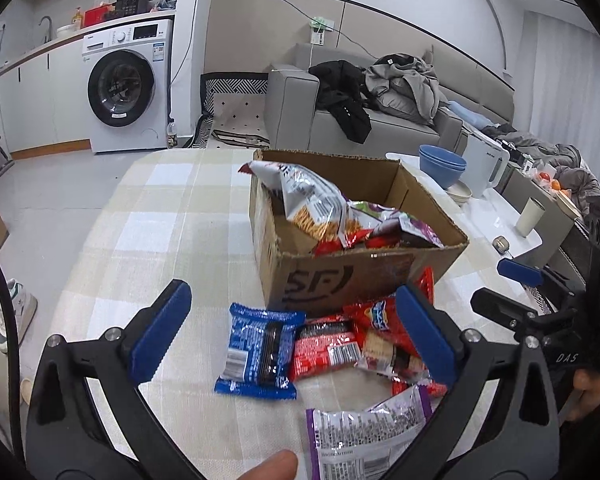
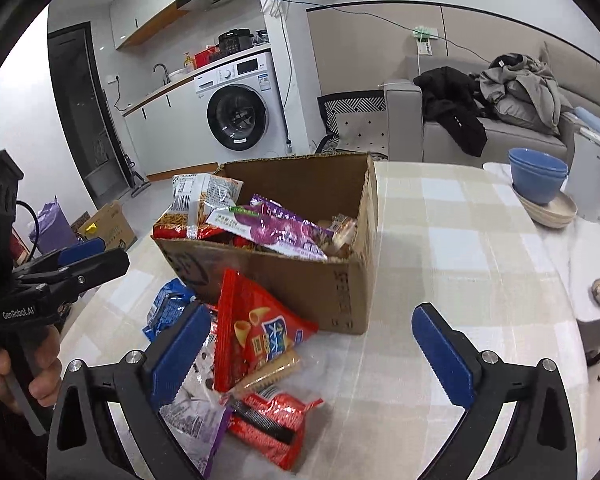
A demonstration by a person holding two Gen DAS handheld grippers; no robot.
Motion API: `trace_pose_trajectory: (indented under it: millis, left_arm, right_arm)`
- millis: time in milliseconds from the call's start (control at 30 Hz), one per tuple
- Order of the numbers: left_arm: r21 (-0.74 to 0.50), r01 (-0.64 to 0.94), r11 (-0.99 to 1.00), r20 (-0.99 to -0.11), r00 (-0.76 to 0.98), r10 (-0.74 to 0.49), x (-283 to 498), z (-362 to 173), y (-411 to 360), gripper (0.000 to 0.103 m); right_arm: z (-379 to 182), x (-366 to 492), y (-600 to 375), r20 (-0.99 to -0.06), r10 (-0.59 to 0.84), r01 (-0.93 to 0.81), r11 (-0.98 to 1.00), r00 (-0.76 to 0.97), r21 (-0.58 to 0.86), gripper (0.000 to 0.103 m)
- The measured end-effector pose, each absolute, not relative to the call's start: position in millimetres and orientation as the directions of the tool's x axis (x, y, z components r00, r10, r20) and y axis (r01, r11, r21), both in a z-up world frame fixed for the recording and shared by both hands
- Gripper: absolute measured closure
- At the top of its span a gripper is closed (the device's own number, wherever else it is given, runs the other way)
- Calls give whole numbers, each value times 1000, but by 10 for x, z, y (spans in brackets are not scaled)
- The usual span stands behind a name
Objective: Organize snacks
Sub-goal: 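Move the right tool toward the red wafer pack and open its fingers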
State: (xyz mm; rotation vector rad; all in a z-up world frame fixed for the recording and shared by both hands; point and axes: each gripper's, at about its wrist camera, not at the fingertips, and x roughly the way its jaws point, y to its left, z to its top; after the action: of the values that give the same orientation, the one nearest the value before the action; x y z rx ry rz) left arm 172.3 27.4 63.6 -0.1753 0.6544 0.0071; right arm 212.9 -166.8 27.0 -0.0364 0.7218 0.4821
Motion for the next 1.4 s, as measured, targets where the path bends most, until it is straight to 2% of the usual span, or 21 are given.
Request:
trace_pose_trajectory:
  millis: [400,1000,1400]
  left_arm:
    - [-131,-77,988,-644,765,-26,1458,361,277,1]
    - [-96,-67,993,-704,710,-21,1313,72,132,1]
    - [-87,-50,995,-739,673,-31,1200,-87,74,1]
  right_arm:
    - [-55,1902,-1763,-696,404,-422,893,593,158,0]
    - [-394,1850,-1491,-802,256,-472,881,540,-37,0]
    - [-573,1782,-1277,-833,260,-548,834,489,-61,0]
